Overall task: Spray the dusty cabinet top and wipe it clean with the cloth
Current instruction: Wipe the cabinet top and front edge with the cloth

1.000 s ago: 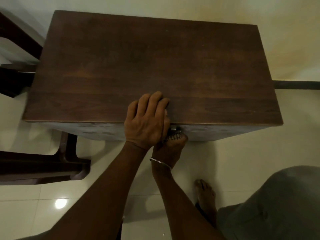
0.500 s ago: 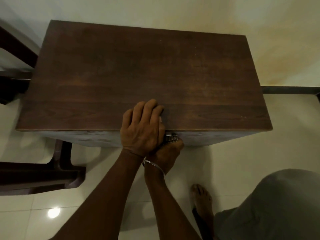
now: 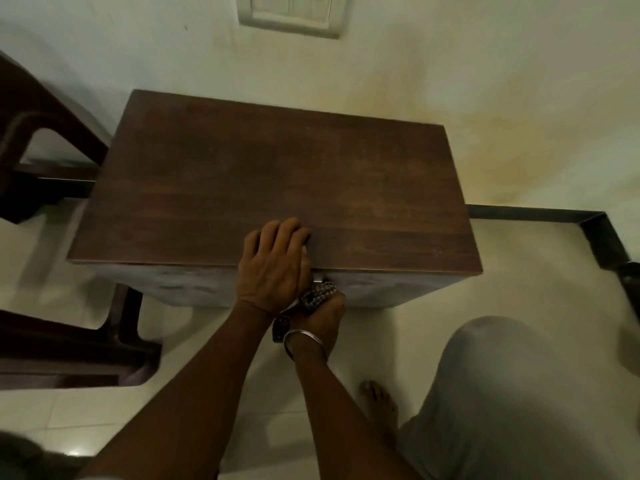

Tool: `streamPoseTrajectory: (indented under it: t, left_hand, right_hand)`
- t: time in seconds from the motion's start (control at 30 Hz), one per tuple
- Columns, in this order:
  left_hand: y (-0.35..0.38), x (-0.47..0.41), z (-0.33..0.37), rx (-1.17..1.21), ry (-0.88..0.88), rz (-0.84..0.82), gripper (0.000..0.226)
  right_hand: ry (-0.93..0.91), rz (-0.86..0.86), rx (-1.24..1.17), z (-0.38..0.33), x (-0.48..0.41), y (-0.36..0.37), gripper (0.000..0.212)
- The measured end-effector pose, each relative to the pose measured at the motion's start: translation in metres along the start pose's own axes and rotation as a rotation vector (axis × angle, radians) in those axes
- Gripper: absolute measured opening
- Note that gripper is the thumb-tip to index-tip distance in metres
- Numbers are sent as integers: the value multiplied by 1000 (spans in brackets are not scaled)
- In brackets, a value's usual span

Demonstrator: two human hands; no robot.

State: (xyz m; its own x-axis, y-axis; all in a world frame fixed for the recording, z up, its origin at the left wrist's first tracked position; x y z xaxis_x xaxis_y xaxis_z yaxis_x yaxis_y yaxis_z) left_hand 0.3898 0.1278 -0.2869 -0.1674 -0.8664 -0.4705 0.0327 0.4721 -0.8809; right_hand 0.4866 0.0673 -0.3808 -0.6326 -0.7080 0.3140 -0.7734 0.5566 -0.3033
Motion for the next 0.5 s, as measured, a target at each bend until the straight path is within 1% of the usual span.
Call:
streamPoseTrajectory:
  t: [0.03, 0.1, 0.13, 0.27, 0.37, 0.43, 0.5]
  left_hand:
    - [-3, -1, 1, 16, 6, 1, 34]
    - [-10, -3, 2, 58, -4, -61, 31]
    - [-14, -4, 1, 81, -20, -102, 30]
    - [-34, -15, -6, 196, -54, -217, 35]
    - [-56, -12, -21, 187, -52, -243, 36]
    - [-71, -11, -34, 161, -53, -225, 34]
    - [-92, -16, -47, 131, -64, -204, 26]
  right_hand:
    - [-29, -2, -19, -4, 2, -5, 20]
    - [-77, -20, -8, -16, 9, -18, 27]
    - [-81, -25, -7, -24, 15, -25, 30]
    - [-86, -49, -69, -48, 28, -45, 30]
    - [-173, -111, -51, -77, 35, -56, 39]
    - [-255, -138, -55, -102, 37, -62, 43]
    - [-355, -164, -65, -131, 41, -70, 44]
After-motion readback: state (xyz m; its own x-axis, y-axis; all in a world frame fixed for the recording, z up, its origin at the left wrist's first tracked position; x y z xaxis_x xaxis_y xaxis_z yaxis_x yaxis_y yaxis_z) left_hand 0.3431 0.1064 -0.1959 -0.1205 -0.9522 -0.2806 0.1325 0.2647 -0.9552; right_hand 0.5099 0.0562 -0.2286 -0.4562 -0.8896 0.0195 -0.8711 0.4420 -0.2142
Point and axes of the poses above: each hand's wrist, its own x-axis away from the middle knuckle, its own y-axis out of the palm, z = x × y, the point moved 4 cm from there along -x, towards the middle knuckle, and after that the axes turned 15 degrees about -x, right-handed, at the moved point
